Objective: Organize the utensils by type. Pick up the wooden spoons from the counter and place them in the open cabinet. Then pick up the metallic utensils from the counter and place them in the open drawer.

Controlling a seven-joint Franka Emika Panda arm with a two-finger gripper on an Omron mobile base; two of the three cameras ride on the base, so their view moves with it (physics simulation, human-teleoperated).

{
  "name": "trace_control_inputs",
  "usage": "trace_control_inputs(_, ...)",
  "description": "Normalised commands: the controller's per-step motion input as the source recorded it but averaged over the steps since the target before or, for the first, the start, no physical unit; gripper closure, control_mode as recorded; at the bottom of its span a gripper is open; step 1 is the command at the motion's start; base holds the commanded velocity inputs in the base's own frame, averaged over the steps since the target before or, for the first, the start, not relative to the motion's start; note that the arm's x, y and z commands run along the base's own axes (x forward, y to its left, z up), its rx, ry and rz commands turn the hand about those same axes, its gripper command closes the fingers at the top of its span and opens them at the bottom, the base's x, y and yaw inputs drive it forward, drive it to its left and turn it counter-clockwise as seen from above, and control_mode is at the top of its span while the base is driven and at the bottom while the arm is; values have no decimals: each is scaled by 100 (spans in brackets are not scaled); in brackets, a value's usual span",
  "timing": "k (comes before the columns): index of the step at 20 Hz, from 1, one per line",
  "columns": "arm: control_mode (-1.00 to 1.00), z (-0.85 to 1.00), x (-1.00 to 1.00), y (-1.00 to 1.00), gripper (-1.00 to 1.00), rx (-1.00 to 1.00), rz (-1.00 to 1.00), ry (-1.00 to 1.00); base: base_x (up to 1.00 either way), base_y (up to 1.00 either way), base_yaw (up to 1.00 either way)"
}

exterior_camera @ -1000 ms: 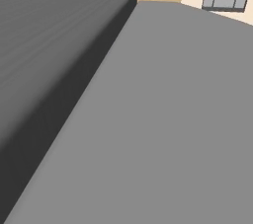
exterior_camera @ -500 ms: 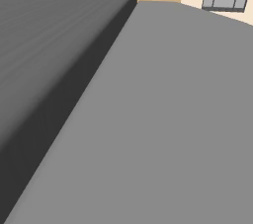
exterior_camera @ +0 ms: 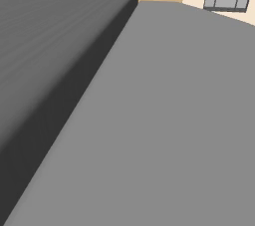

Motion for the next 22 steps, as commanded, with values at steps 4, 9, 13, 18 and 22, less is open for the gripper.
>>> trace_control_inputs(4,-100,99,-84,28,-100,-14,5,-2,0,0,0)
trace_control_inputs(9,-100,98,-74,30,-100,-11,10,0,0,0,0)
trace_control_inputs(13,-100,81,-54,28,-100,-4,20,0,0,0,0)
trace_control_inputs(18,-100,23,-19,24,-100,-2,21,-2,0,0,0)
trace_control_inputs(22,-100,0,-5,31,-100,-5,12,0,0,0,0)
